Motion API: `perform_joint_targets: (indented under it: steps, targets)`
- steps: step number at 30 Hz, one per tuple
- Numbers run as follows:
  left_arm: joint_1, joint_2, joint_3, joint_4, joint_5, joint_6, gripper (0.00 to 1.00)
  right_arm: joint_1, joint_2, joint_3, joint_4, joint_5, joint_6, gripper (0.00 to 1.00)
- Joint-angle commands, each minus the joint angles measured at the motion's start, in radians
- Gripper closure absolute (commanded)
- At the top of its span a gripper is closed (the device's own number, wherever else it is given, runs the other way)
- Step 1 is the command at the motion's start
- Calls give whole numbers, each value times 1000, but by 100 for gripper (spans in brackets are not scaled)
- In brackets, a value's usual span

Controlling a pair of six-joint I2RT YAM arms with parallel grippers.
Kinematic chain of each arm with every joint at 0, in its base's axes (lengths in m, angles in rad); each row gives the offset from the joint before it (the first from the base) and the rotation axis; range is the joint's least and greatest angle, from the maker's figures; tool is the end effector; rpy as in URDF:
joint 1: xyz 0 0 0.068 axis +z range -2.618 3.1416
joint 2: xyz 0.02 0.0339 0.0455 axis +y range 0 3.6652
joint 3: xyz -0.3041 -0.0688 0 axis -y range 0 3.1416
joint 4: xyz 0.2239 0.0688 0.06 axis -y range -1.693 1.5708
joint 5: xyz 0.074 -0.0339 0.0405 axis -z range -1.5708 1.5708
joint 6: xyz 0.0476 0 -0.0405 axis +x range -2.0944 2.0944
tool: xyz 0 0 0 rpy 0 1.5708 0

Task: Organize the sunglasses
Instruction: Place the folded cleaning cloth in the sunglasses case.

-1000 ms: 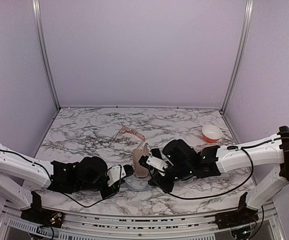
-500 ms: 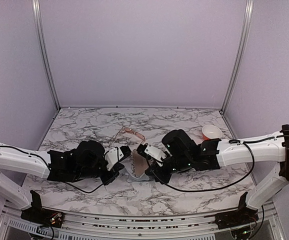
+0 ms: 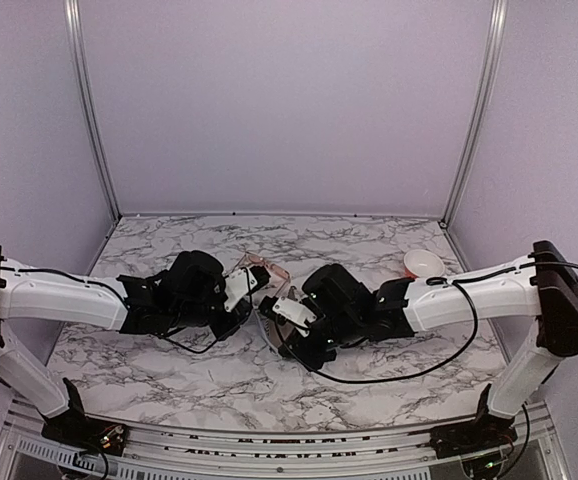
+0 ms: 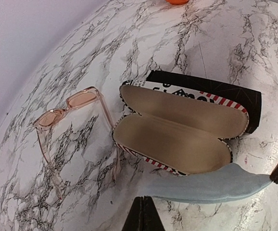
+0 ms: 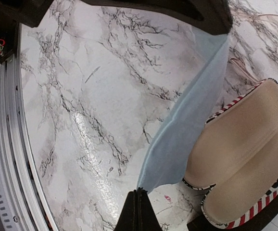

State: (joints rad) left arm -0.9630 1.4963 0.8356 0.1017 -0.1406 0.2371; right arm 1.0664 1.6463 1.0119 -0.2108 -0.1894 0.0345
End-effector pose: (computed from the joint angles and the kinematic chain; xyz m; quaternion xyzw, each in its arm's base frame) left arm 0.1846 -0.2537 0.2625 0.4646 0.7394 -0.1142 0.4737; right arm 0.1560 0.3011 0.2420 -0.4884 0.7930 0.2601 0.2549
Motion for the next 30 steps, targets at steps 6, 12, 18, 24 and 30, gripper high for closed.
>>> perform_joint_targets:
  steps: [6, 12, 18, 24, 30]
  targets:
    - [39, 35, 80, -43, 41, 73, 100, -5, 65, 83, 53, -45, 57, 100]
    - [57, 42, 95, -48, 55, 85, 100, -5, 96, 104, 94, -60, 82, 100]
    - [69, 21, 103, -72, 47, 89, 100, -5, 127, 138, 110, -71, 88, 100]
    - [69, 46, 113, -69, 49, 95, 100, -6, 141, 148, 110, -56, 79, 100]
    - [69, 92, 159, -75, 49, 114, 100, -11, 146, 138, 108, -48, 82, 100]
